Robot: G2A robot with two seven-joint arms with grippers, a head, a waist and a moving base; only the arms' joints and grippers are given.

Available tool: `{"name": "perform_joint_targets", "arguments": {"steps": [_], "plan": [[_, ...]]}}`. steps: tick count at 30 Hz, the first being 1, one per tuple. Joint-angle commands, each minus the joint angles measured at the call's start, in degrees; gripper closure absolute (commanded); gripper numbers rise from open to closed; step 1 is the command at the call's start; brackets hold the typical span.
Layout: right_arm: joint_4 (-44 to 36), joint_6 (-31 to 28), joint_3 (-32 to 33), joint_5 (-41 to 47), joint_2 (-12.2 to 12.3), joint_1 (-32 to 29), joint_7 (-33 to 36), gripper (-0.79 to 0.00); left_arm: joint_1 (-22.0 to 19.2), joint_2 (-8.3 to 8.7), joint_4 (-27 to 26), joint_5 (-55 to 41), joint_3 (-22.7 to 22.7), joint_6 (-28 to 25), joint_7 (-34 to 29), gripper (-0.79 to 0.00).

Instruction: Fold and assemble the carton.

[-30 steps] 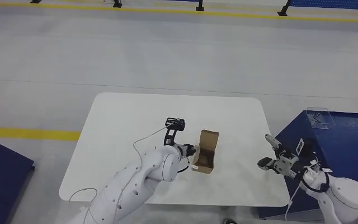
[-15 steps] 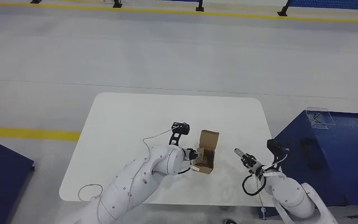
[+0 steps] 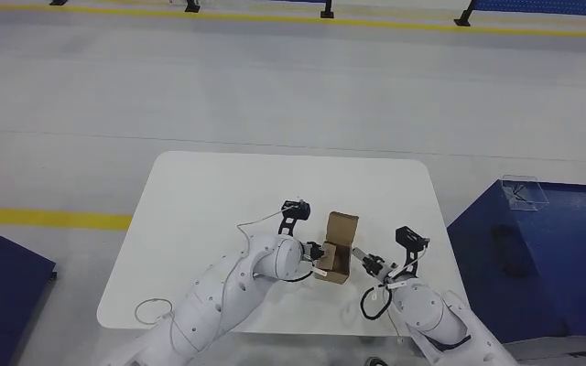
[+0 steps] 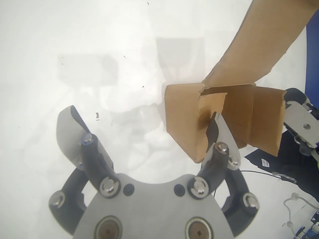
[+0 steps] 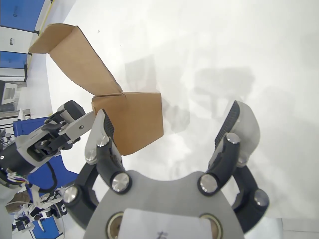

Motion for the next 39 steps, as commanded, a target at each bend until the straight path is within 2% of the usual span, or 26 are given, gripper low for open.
{"name": "perform_joint_targets", "arguments": {"steps": [1, 19, 25, 29, 30, 39], "plan": [[0.2, 0.2, -0.6, -0.8, -0.2, 0.2, 0.0, -0.785, 0.1, -0.17, 0.3, 0.2, -0.1, -0.1, 0.0, -0.785], [3.5, 4.5, -5.1, -2.0, -2.3, 3.4, 1.3, -0.785, 1.3, -0.9, -0.3, 1.4, -2.4, -1.6, -0.8, -0.785], [0.4, 3.7, -1.7, 1.1, -2.4, 2.0, 1.8, -0.785, 1.9, -0.86, -1.5, 2.7, -3.4, -1.5, -1.0, -0.785], [-2.2, 3.7, 2.0, 3.2, -2.1, 0.0, 2.4, -0.785, 2.8, -0.48, -4.7, 3.6, -4.9, -1.2, -1.5, -0.785], [-2.2, 3.7, 2.0, 3.2, -2.1, 0.0, 2.4, -0.785, 3.3, -0.29, -6.2, 3.5, -5.9, -0.4, -1.3, -0.785], [-2.2, 3.4, 2.0, 3.5, -2.1, -0.1, 2.5, -0.785, 3.3, -0.29, -6.2, 3.5, -5.9, -0.4, -1.3, -0.785]]}}
